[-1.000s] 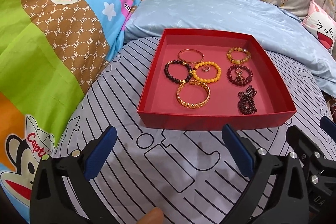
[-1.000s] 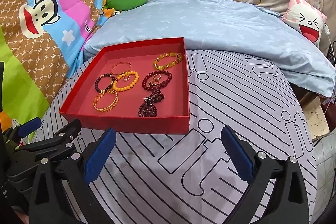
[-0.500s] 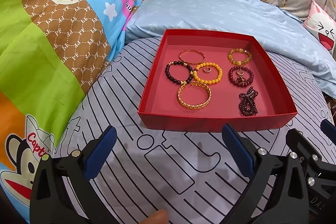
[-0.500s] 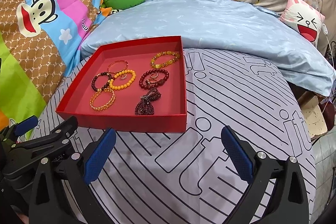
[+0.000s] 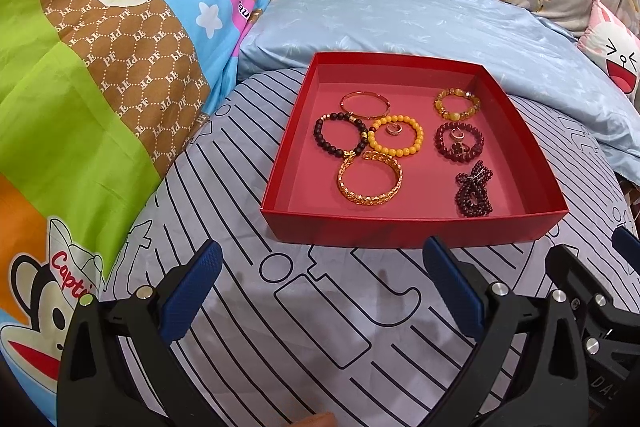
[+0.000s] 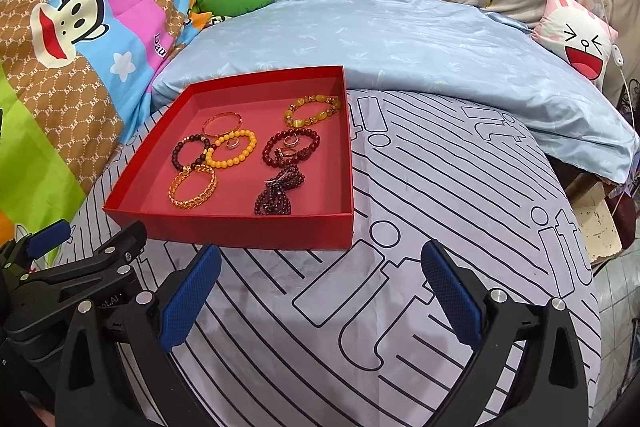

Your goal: Organize jewelry

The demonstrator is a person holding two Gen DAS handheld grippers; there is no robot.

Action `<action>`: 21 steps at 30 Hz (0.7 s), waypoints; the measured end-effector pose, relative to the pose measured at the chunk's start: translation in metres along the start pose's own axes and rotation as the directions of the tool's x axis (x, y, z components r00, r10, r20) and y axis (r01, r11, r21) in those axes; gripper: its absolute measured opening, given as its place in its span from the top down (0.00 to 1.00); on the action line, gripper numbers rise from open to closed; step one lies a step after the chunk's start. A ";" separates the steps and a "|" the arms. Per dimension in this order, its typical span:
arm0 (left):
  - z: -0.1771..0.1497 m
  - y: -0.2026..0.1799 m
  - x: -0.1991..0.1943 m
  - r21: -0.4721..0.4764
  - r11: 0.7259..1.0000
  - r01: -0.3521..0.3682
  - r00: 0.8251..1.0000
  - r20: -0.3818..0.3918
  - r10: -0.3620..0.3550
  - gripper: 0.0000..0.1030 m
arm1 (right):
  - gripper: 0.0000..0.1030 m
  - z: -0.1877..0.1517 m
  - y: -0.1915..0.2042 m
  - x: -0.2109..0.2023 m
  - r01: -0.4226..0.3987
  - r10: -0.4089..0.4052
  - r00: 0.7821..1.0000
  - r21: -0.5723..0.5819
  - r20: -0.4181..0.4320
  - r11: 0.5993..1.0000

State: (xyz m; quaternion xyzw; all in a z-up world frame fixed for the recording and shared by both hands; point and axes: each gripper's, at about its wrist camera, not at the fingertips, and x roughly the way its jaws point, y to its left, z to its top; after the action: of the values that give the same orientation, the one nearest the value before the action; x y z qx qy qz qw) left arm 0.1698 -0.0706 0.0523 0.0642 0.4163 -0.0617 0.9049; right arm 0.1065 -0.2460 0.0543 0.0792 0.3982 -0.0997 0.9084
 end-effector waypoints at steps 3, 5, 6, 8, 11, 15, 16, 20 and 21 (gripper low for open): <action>-0.001 0.000 0.000 -0.001 1.000 -0.002 1.000 0.004 0.002 0.07 | 0.06 0.000 0.000 0.000 0.001 -0.001 1.000 0.001 0.001 1.000; -0.001 0.001 0.000 -0.001 1.000 -0.001 1.000 0.003 0.001 0.07 | 0.06 0.000 0.000 0.000 0.000 0.000 1.000 0.001 0.000 1.000; -0.001 0.001 0.001 -0.002 1.000 -0.002 1.000 0.003 0.002 0.07 | 0.06 -0.001 0.000 0.000 0.000 0.000 1.000 0.000 0.000 1.000; -0.001 0.001 0.001 -0.003 1.000 -0.004 1.000 0.002 0.004 0.07 | 0.06 -0.002 0.000 0.001 0.000 0.000 1.000 -0.001 -0.002 1.000; -0.001 0.002 0.002 -0.003 1.000 -0.004 1.000 -0.002 0.004 0.07 | 0.06 -0.002 0.001 0.002 0.002 -0.002 1.000 0.000 -0.004 1.000; -0.001 0.001 0.002 -0.002 1.000 -0.007 1.000 -0.003 0.007 0.07 | 0.06 -0.002 0.001 0.002 0.001 -0.001 1.000 0.000 -0.003 1.000; -0.001 0.001 0.002 -0.002 1.000 -0.006 1.000 -0.003 0.006 0.07 | 0.06 -0.002 0.001 0.002 0.001 -0.001 1.000 0.000 -0.003 1.000; -0.001 0.001 0.002 -0.001 1.000 -0.007 1.000 -0.003 0.007 0.07 | 0.06 -0.002 0.001 0.003 0.002 -0.002 1.000 -0.001 -0.004 1.000; -0.002 0.001 0.002 0.000 1.000 -0.007 1.000 -0.003 0.007 0.07 | 0.06 -0.002 0.001 0.003 0.002 -0.002 1.000 -0.001 -0.004 1.000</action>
State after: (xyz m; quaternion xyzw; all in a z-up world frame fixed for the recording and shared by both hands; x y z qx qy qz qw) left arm 0.1701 -0.0689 0.0493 0.0656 0.4172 -0.0583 0.9046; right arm 0.1068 -0.2452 0.0508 0.0786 0.4003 -0.1002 0.9075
